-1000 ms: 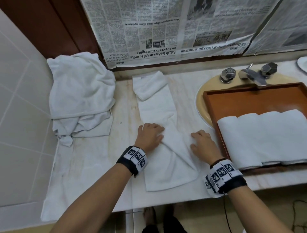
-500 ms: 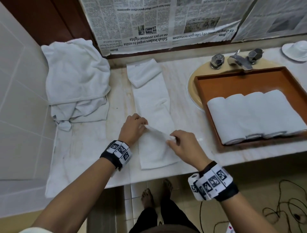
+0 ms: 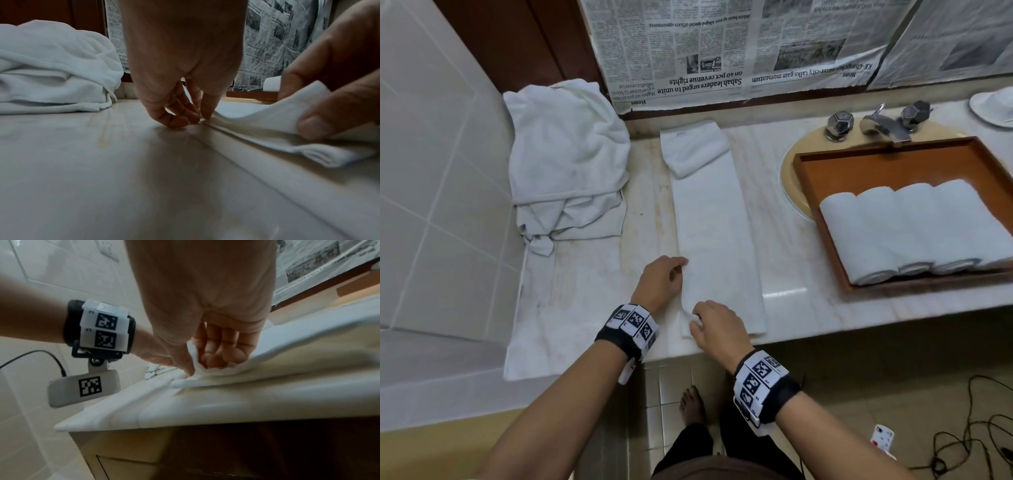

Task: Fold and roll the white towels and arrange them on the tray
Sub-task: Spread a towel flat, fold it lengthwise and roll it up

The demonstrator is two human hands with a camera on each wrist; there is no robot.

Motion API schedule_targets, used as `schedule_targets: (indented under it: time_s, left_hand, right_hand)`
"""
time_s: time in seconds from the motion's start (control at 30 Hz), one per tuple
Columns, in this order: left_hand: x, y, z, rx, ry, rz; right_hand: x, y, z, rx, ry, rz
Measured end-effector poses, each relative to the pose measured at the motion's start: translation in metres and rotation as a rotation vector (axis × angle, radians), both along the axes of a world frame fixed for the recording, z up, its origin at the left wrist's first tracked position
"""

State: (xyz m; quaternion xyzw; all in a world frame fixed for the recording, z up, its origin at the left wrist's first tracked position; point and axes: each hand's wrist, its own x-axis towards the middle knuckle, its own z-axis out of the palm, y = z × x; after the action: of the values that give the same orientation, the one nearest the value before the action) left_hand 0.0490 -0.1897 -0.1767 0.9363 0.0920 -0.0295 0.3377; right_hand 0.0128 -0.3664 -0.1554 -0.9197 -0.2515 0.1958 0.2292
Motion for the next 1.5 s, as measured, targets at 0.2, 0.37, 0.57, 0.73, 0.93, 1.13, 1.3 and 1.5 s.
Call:
schedule_targets:
  time_s: [0.2, 0.37, 0.57, 0.73, 0.93, 1.13, 1.3, 1.5]
  left_hand:
    - [-0.010, -0.005, 0.002, -0.041, 0.036, 0.028]
    - [-0.015, -0.007, 0.004, -0.064, 0.083, 0.036]
    - [-0.011, -0.029, 0.001, 0.229, 0.056, 0.034]
    - [-0.007, -0.049, -0.014, 0.325, 0.201, -0.006]
    - [-0.015, -0.034, -0.015, 0.334, 0.227, 0.045]
    - [0.018, -0.066, -0.008, 0.219, 0.202, 0.063]
    - [0.002, -0.045, -0.016, 0.284, 0.277, 0.084]
    - [-0.012, -0.052, -0.014, 0.340, 0.273, 0.032]
  right_hand:
    - [-0.011, -0.001, -0.002, -0.058, -0.024, 0.059]
    - [-0.009, -0.018, 0.013, 0.104, 0.170, 0.138]
    - [0.062, -0.027, -0.003, 0.058, -0.264, -0.020]
    - [0.080, -0.036, -0.032, -0.278, -0.153, 0.130]
    - [0.092, -0.072, -0.031, -0.308, -0.118, -0.080]
    - [0.090, -0.033, -0.033, -0.167, -0.171, 0.076]
    - [0.108, -0.068, -0.046, -0.259, -0.162, 0.000]
    - [0.116, -0.073, -0.041, -0.204, -0.211, 0.062]
